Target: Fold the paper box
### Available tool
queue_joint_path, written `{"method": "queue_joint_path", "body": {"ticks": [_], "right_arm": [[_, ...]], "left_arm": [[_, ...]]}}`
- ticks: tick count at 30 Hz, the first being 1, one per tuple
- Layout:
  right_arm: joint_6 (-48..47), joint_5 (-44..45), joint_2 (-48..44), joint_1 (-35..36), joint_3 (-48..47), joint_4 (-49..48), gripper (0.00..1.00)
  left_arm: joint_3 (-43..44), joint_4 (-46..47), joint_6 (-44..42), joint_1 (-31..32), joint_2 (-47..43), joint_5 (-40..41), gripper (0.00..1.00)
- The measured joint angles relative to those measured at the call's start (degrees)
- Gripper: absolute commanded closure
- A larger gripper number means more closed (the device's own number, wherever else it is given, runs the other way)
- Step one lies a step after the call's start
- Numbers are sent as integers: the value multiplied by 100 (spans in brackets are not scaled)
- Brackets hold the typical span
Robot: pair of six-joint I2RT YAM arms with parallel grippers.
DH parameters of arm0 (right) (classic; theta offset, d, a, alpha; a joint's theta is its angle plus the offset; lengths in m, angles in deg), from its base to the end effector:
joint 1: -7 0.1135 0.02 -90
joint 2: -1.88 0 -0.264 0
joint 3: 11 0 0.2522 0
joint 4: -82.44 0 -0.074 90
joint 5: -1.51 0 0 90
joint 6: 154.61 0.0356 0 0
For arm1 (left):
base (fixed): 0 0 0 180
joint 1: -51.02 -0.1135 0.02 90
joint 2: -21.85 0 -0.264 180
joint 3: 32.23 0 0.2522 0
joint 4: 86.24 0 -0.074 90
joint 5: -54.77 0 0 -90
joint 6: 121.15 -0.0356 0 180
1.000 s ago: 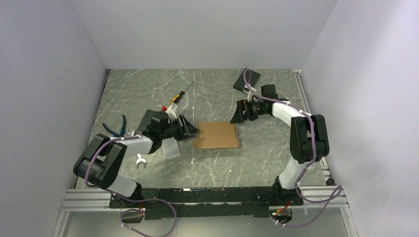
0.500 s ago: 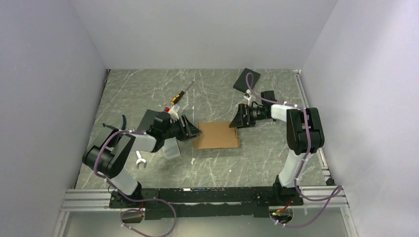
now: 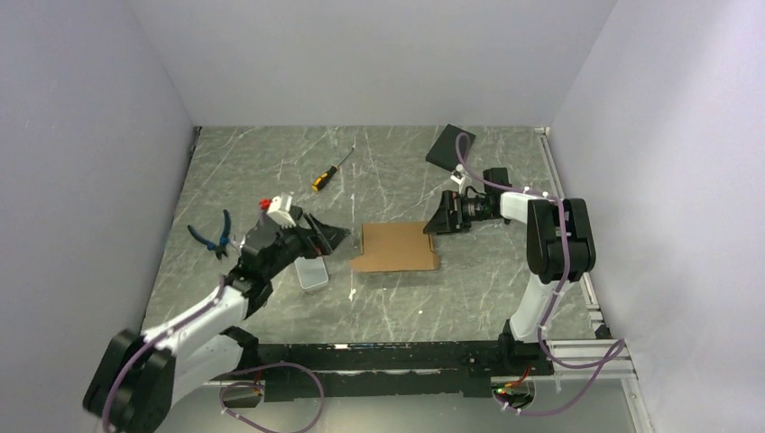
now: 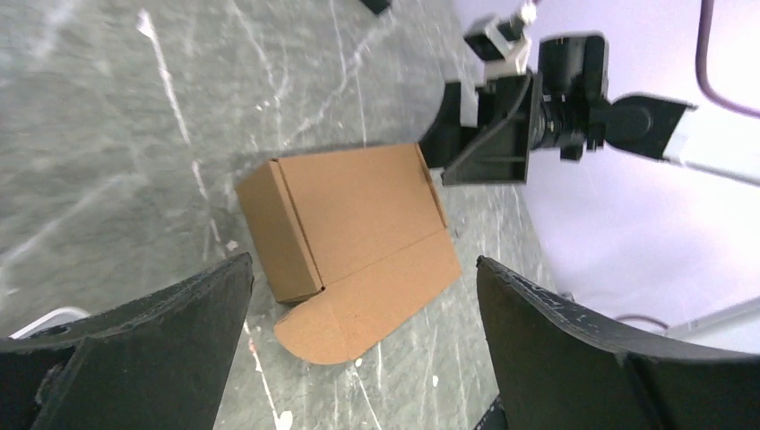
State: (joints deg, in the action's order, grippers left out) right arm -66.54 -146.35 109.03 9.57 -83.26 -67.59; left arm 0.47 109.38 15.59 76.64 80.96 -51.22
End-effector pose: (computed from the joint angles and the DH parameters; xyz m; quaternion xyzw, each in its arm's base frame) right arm 0.3425 0.0455 0.1374 -0.1387 0.8494 0.4732 0.1878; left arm 0.1911 -0.1025 0.2076 -0.0527 0.7663 -0.4592 0.4463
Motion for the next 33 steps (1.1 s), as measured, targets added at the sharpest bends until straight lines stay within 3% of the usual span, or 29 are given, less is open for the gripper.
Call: {"method": "queue_joint_path", "body": {"ticks": [5, 9, 13, 18, 21, 28, 33], "right_arm": [[-61, -179, -210, -107, 306, -138, 0], [-39, -251, -227, -116, 466, -299, 2], [4, -256, -214, -98, 479, -352, 4], [72, -271, -129, -72, 476, -435, 12], [116, -260, -57, -44, 439, -474, 24], [227, -229, 225, 28, 295, -468, 56], [308, -428, 275, 28, 227, -376, 65]], "left_arm": [[-748, -138, 39, -9, -1429, 717, 1], [-1036, -153, 37, -11, -1731, 675, 0], [-822, -70, 24, -11, -997, 313, 4], [-566, 461, 96, -9, 568, -140, 1], [-398, 645, 109, 15, 1340, -299, 0], [-98, 999, 223, 116, 2020, -376, 0], [81, 1067, 398, 127, 2323, -365, 1]]}}
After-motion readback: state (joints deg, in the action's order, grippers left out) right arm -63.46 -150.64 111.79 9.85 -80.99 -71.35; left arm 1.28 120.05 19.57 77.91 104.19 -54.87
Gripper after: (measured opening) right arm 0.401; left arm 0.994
